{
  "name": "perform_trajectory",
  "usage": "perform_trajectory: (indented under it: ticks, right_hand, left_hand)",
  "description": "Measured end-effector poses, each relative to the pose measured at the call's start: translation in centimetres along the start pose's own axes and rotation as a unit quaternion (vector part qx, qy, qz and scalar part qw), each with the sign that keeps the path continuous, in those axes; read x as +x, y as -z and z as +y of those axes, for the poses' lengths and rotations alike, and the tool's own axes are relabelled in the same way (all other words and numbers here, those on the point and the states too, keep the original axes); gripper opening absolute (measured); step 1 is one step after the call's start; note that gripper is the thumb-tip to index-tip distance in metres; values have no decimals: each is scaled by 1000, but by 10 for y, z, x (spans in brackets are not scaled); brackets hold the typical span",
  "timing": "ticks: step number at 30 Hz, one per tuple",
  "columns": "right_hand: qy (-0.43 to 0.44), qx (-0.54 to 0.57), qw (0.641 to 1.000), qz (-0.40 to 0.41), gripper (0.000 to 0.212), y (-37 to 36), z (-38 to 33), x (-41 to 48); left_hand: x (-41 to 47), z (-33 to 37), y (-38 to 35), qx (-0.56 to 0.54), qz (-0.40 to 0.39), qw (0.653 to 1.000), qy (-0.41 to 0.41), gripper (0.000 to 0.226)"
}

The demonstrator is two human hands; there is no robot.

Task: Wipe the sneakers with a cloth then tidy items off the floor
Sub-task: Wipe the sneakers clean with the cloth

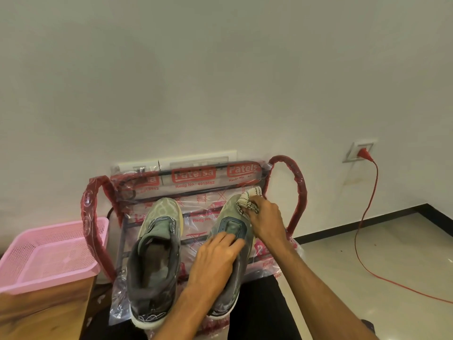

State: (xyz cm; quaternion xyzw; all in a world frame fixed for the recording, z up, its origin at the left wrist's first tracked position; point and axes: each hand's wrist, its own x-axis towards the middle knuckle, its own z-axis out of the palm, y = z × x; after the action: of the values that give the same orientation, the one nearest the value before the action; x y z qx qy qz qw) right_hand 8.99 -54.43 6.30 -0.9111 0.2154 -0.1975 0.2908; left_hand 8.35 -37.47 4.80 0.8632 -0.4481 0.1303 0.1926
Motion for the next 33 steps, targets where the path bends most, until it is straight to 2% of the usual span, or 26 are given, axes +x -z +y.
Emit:
perform_trajectory:
  ticks: [3,6,9,12,16,19,25,27,29,33]
  right_hand:
    - [9,8,999,-42,28,3,9,-5]
    - [-5,17,998,-59,29,10,13,-10]
    - [0,4,996,-91,24,15,14,-19]
    - [17,-29,992,-119,27,17,11,-30]
    - [11,-27,996,-86,35,13,6,-32]
    - [-8,-33,997,-64,32,5,4,-18]
    - [-54,26,995,-82,15,-1,-1,-2]
    - [-66,56,990,-111,9,1,-2,-10]
    - [-67,57,987,-138,11,-1,0,-24]
    - [-56,12,994,-91,10,-9,1,-40]
  left_hand:
    - [9,-1,6,10,-62,998,20,53]
    - [14,-5,6,35,-90,995,19,57]
    - [18,-7,3,20,-84,996,28,51]
    - [17,-9,0,12,-74,997,34,43]
    - [16,-9,4,-37,-33,999,7,38]
    - [17,-13,2,-60,5,998,8,51]
    - [18,-20,-4,-142,28,980,135,52]
    - [18,-22,-2,-160,27,971,175,52]
    - [19,-24,-1,-177,15,965,195,51]
    - [16,-23,0,-189,17,962,198,47]
